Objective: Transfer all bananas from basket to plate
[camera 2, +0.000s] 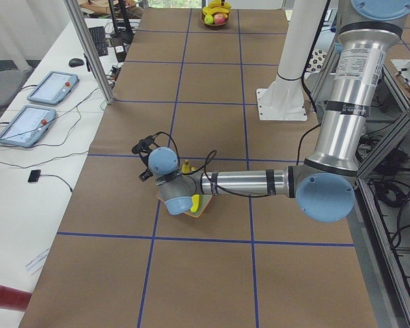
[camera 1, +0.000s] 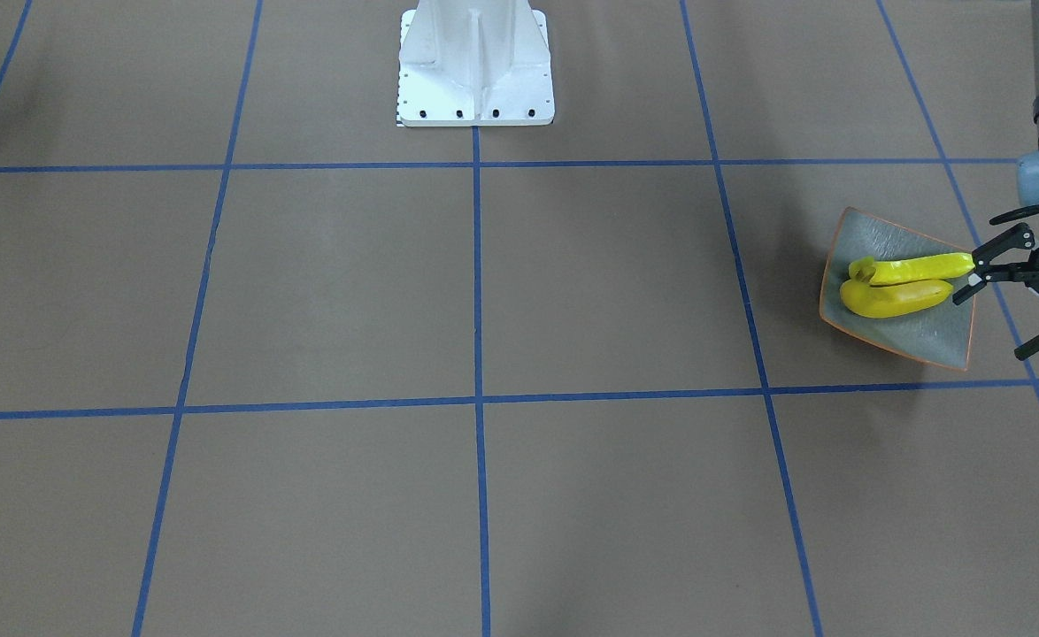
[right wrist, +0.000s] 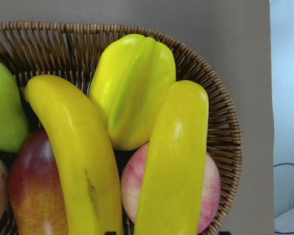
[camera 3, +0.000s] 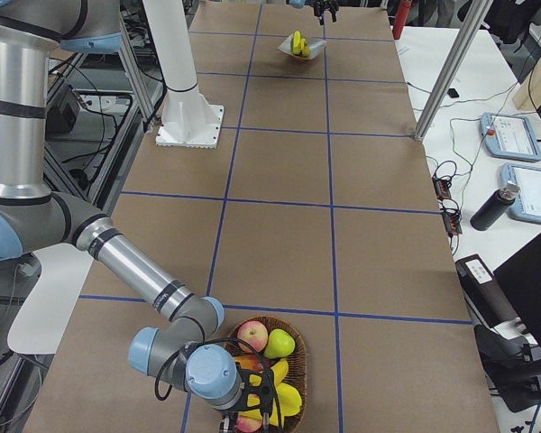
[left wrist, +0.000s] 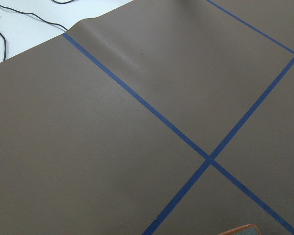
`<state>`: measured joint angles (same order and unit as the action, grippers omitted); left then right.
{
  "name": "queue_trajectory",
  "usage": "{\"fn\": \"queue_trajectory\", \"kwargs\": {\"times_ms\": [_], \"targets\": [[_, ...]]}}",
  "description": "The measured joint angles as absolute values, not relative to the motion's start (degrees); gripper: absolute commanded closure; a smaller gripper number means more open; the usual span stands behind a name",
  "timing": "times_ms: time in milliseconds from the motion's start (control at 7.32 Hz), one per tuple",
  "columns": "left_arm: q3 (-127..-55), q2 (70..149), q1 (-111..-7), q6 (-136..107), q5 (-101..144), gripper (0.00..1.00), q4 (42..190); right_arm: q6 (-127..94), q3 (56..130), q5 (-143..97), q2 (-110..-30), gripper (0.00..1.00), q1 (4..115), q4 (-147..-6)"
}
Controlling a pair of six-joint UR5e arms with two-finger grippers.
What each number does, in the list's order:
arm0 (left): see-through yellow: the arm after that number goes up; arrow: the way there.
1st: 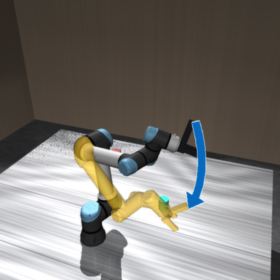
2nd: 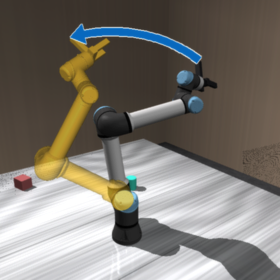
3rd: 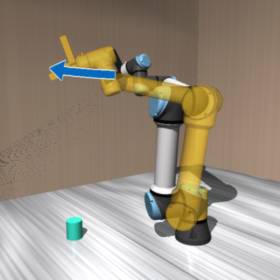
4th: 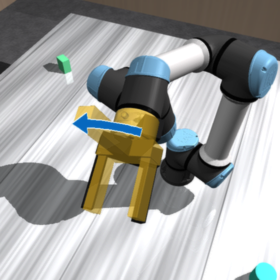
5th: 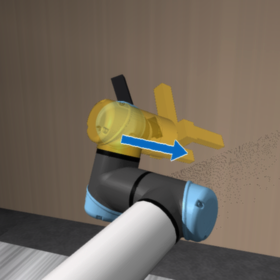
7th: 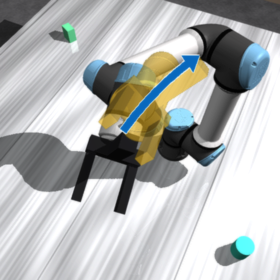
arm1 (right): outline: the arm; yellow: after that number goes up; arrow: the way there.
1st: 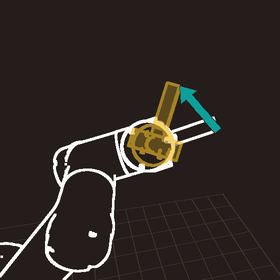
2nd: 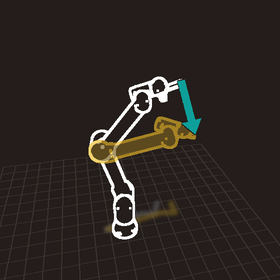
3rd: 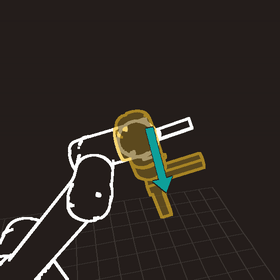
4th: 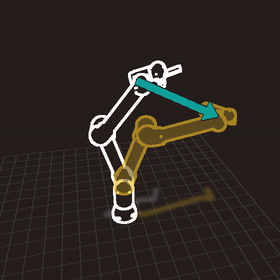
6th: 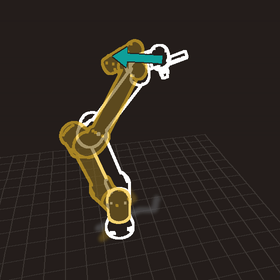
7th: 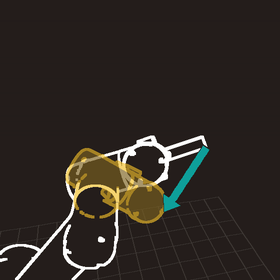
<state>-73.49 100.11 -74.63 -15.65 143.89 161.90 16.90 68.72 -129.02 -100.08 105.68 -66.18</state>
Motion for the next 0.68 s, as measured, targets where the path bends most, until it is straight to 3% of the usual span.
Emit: {"fn": "queue_trajectory", "kwargs": {"times_ms": [137,273,410,683], "targets": [[-73.48,100.11,-74.63,-15.6,143.88,0.01,161.9,16.9,68.49,-128.9,-100.05,0.37,105.66,-66.18],[-73.48,100.11,-74.62,-15.55,143.88,0.01,161.9,16.92,68.34,-128.7,-100.04,0.58,105.65,-66.18],[-73.48,100.11,-74.63,-15.5,143.88,0.01,161.9,16.89,68.2,-128.46,-100.0,1.0,105.61,-66.18],[-73.45,100.08,-74.69,-15.45,143.88,0.01,161.89,16.89,68.26,-128.32,-99.75,1.0,105.62,-66.13]]}}
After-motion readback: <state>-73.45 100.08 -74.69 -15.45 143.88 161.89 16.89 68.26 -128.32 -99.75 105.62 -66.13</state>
